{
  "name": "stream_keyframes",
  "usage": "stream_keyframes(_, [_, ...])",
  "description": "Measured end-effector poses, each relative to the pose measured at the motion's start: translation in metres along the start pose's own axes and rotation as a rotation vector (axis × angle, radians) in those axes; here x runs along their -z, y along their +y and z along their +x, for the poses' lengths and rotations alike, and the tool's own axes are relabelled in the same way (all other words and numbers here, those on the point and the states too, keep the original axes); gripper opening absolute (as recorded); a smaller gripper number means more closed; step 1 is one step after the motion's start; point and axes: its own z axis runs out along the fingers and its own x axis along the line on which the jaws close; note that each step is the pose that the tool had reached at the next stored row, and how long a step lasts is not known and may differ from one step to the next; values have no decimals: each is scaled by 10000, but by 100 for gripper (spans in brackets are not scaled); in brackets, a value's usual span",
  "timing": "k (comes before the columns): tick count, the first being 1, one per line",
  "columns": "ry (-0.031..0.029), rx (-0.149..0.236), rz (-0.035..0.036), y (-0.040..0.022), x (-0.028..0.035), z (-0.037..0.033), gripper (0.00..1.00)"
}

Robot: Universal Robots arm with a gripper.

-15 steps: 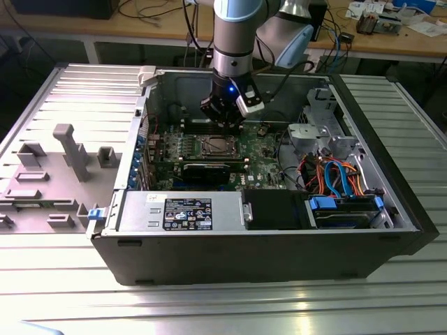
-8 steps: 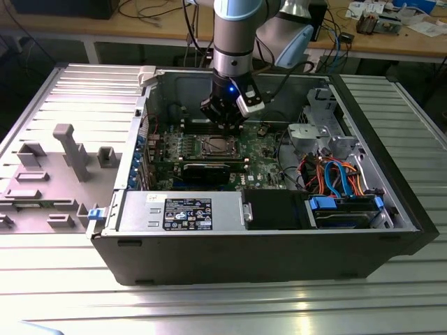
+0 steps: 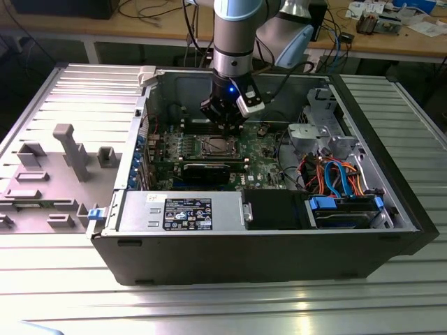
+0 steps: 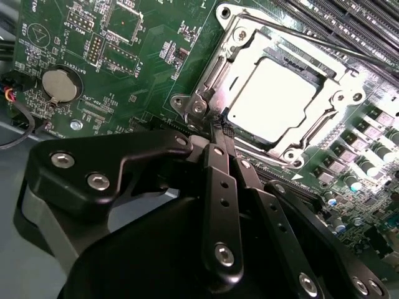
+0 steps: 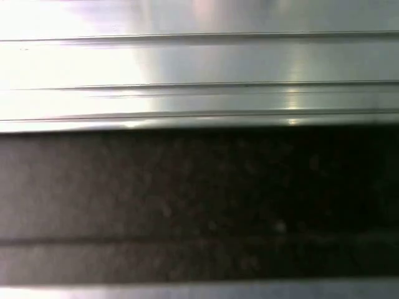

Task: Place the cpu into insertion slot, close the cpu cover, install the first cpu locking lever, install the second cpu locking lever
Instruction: 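Install the second cpu locking lever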

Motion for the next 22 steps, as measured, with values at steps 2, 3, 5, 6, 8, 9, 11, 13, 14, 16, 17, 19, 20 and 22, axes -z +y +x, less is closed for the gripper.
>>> stream_keyframes(2, [0,1,1,-10,0,0,11])
stream_keyframes(3, [0,0,1,-17,0,0,11])
stream_keyframes(5, [-1,0,0,-24,0,-1,11])
stream_keyframes(6, [1,-1,2,-25,2,0,11])
stream_keyframes(8, [1,-1,2,-26,30,0,11])
stream_keyframes(9, [1,0,2,-25,55,-1,11])
stream_keyframes(11, [0,0,1,-25,125,-2,11])
stream_keyframes(13, [-1,-1,-2,-27,125,-2,11])
stream_keyframes(14, [0,2,2,-32,126,-3,11])
stream_keyframes(16, [0,-1,2,-49,124,-2,11])
stream_keyframes(17, [1,0,3,-60,123,-3,11])
stream_keyframes(19, [0,0,7,-90,121,-3,11])
stream_keyframes(20, [-1,0,14,-115,120,-4,11])
stream_keyframes(22, [0,-1,24,-162,119,-4,11])
